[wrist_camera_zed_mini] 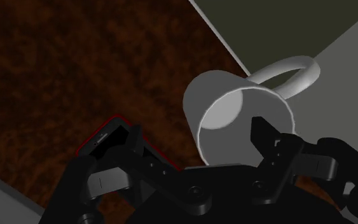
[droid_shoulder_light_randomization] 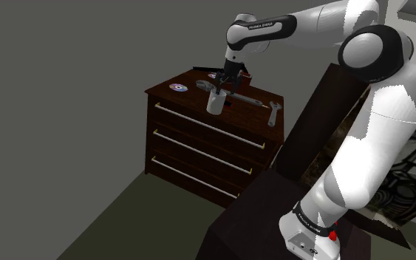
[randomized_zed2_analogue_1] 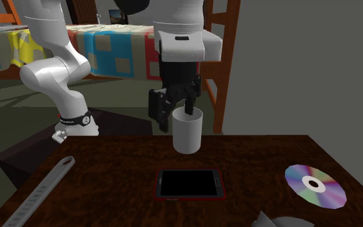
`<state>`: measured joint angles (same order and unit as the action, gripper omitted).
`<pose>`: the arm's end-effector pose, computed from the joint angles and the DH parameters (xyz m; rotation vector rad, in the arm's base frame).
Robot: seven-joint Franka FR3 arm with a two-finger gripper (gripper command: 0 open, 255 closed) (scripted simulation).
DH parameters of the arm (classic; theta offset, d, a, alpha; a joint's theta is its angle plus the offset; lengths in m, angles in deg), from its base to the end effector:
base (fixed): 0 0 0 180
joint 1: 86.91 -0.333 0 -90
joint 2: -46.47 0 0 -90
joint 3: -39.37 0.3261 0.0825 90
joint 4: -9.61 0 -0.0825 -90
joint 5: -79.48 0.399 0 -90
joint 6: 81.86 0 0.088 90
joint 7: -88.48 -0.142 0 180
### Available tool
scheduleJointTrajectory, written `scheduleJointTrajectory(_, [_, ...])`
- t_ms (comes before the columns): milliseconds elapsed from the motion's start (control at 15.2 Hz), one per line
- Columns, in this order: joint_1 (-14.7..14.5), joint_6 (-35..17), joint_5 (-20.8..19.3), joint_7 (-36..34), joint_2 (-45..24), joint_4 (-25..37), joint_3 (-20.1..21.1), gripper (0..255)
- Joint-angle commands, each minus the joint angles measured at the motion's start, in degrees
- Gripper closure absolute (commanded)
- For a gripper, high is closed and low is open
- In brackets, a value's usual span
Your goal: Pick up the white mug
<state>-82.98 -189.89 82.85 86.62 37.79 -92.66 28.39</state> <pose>0.5954 -0.1476 0.4326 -3.0714 0.4812 0.0694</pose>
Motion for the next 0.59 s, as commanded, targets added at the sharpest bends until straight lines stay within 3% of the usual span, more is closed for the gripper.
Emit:
scheduleJointTrajectory(0, [-0.1, -1.6, 0.1, 0.0, -0.3, -1.3, 0.1, 0])
scheduleJointTrajectory(264, [0.0, -3.4, 0.2, 0.1, -0.7, -2.7, 0.1, 0])
scheduleJointTrajectory(330, [-0.1, -3.4, 0.2, 0.1, -0.8, -2.7, 0.1, 255])
scheduleJointTrajectory(528, [-0.1, -3.4, 0.2, 0.1, -0.7, -2.7, 0.1, 255])
